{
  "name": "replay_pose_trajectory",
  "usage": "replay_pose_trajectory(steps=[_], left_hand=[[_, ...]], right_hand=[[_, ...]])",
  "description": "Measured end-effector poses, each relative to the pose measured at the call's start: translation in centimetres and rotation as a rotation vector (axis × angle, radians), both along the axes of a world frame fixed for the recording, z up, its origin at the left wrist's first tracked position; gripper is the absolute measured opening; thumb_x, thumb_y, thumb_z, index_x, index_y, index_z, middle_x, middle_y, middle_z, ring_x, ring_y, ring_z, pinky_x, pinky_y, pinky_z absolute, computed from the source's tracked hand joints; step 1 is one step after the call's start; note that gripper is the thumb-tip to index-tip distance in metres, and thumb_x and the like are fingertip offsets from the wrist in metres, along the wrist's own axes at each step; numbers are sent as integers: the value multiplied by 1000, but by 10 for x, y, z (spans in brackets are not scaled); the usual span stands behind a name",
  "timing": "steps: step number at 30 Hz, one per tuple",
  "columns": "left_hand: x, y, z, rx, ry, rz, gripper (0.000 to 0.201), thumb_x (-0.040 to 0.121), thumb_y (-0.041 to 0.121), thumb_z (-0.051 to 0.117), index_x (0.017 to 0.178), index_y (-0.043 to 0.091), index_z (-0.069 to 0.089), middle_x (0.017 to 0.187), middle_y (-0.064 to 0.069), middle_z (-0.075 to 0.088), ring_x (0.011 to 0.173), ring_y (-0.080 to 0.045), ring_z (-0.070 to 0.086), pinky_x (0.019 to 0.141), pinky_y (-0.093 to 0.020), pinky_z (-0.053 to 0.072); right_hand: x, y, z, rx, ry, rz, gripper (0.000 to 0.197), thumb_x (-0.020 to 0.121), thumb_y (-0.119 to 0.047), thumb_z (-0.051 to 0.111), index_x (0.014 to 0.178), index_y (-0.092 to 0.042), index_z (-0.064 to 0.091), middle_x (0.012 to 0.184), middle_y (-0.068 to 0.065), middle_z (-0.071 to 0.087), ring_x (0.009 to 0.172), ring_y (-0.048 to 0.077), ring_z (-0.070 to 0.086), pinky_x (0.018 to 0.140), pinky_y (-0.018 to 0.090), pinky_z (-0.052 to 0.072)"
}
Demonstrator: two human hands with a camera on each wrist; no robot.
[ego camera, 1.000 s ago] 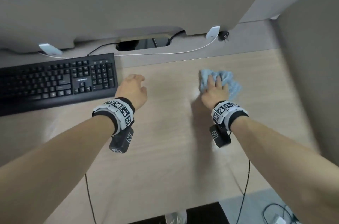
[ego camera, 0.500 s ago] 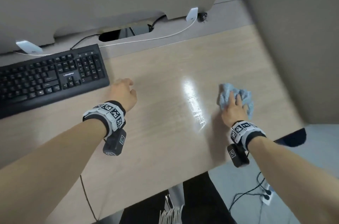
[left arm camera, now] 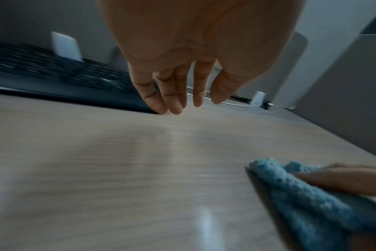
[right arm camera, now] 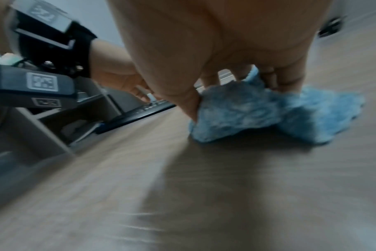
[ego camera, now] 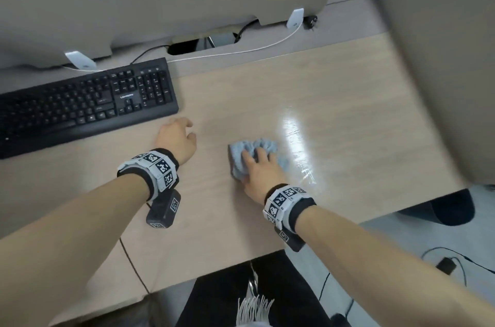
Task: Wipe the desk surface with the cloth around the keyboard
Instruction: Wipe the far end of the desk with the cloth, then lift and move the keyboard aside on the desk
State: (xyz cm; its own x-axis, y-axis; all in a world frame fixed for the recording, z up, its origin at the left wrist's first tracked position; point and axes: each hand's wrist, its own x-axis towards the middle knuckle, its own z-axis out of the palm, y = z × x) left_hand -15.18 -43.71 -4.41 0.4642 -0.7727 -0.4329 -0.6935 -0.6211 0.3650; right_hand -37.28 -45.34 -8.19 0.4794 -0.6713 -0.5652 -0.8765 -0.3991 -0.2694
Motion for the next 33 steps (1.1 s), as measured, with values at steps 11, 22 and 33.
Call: replay_pose_trajectory(steps=[11,22,33], left_hand=[[110,145,29,56,-68,478,37,92,23,51,127,15,58,129,-14,60,117,-36,55,100,-41,44],[246,166,24,-42,-1,843,49,91,26,54,136,7,49,135,-20,55,126,-39,49,107,-40,37],[348,137,5,-79,30,1009,56,92,33,52,137,1,41,143,-21,46,131,-40,45,108,-45,35]], right_hand=[[115,5,45,96,-161,211,35,94,-42,50,115,-13,56,109,13,62,96,32,61,80,37,50],[244,-70,57,140,-304,-298,41,93,-44,52,120,-14,52,111,6,52,103,22,51,83,28,35],[299,-102,20,135,-274,-568,59,87,-47,59,129,-6,50,128,14,58,119,35,55,90,36,42]])
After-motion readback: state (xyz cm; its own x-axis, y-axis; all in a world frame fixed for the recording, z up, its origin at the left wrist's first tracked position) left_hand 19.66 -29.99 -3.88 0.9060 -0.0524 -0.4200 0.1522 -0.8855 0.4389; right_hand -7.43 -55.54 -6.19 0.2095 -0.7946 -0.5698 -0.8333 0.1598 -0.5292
